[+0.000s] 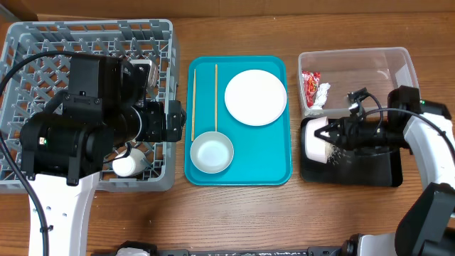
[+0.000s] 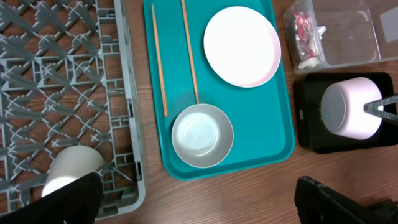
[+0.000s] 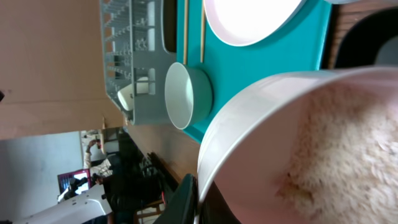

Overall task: Sort waste into correct bins and load items into the dishwasher
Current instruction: 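Tip the bowl over the black tray to pour out the rice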

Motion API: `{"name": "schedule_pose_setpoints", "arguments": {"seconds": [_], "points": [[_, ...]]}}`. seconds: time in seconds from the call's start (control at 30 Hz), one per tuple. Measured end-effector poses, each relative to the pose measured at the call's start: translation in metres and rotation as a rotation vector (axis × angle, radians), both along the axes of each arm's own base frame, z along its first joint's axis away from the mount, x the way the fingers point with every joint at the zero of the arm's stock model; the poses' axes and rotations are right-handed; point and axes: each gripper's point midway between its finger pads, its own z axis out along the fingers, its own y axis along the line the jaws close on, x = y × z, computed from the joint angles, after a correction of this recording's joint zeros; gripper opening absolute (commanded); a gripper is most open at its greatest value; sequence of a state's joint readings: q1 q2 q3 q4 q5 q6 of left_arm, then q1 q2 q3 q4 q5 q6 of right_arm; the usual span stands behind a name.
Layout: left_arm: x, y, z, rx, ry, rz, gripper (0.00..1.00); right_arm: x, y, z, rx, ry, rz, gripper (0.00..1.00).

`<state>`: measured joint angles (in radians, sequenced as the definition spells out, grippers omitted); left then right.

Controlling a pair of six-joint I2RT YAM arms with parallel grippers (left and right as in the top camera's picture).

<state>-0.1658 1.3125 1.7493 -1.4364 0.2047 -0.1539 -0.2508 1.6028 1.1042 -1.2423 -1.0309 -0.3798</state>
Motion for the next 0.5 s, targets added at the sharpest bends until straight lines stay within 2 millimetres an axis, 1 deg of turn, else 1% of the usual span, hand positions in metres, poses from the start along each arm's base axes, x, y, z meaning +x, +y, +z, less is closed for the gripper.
{"name": "schedule_pose_setpoints", "arguments": {"seconds": [0.1,0.2,0.37,0.5], "points": [[0.0,0.0,0.0,0.0,0.0,0.0,1.0,-0.002,0.002,-0.008,0.05,-0.014,-0.012,0.04],[0.0,0.0,0.0,0.0,0.0,0.0,1.0,-0.001,-0.004,-0.008,0.091,-0.008,-0.048,0.04],[0.0,0.0,0.0,0.0,0.0,0.0,1.0,0.008,-0.018,0.004,0.165,-0.066,-0.113,0.04],[0.0,0.0,0.0,0.0,0.0,0.0,1.0,0.01,-0.016,0.014,0.222,-0.087,-0.121,0.04]]}}
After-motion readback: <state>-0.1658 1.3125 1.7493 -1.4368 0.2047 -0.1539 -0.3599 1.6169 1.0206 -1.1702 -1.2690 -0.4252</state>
